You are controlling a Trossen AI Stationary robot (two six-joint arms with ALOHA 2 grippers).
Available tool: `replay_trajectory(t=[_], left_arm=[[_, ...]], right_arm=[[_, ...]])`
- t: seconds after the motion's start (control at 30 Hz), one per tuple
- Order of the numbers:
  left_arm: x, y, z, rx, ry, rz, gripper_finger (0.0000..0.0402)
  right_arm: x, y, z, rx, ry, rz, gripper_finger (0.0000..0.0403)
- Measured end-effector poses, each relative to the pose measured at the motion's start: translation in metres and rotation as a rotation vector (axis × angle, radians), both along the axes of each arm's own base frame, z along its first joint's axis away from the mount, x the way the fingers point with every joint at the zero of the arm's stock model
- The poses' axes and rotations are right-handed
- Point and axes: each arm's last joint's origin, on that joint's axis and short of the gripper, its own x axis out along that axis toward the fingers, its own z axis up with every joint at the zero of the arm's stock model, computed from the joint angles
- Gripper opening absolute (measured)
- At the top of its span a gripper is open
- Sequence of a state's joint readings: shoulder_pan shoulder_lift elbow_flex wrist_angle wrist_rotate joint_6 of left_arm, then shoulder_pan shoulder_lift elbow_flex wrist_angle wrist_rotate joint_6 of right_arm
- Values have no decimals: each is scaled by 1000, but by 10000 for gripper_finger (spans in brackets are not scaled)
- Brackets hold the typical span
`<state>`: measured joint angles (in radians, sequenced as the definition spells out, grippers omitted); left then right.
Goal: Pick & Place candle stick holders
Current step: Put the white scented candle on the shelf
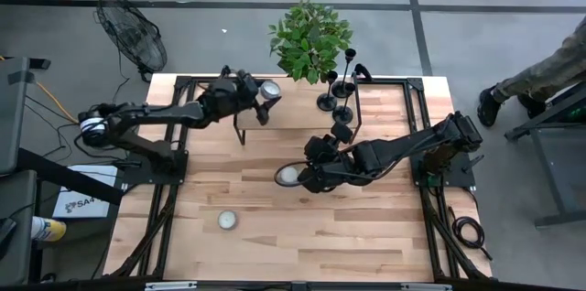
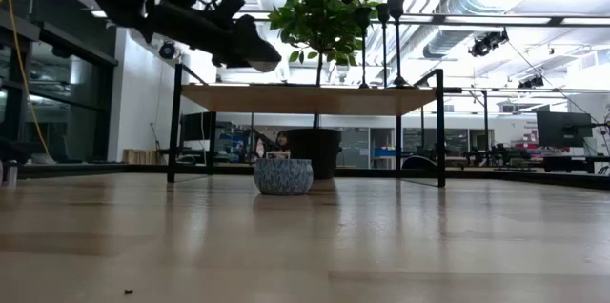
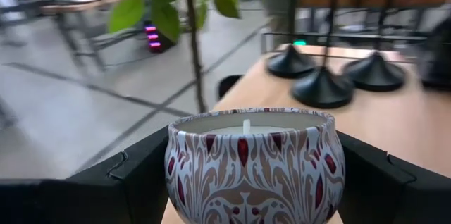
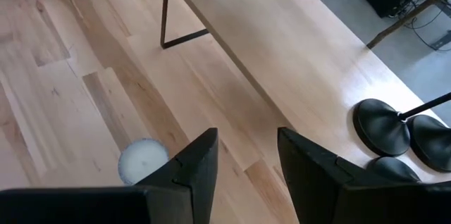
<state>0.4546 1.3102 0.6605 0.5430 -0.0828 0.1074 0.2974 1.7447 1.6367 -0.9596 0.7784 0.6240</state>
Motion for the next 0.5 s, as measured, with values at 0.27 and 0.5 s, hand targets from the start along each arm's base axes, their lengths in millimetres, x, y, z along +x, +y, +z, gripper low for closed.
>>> replay_trajectory(t=[0.27,0.5], left_arm=[[-16,27,-1,-34,-8,-155,303],[-14,41,-14,-56,-5,-178,303]], right_arm=[[0,0,0,0,0,0,142],[0,0,0,-17,-3,-7,142]])
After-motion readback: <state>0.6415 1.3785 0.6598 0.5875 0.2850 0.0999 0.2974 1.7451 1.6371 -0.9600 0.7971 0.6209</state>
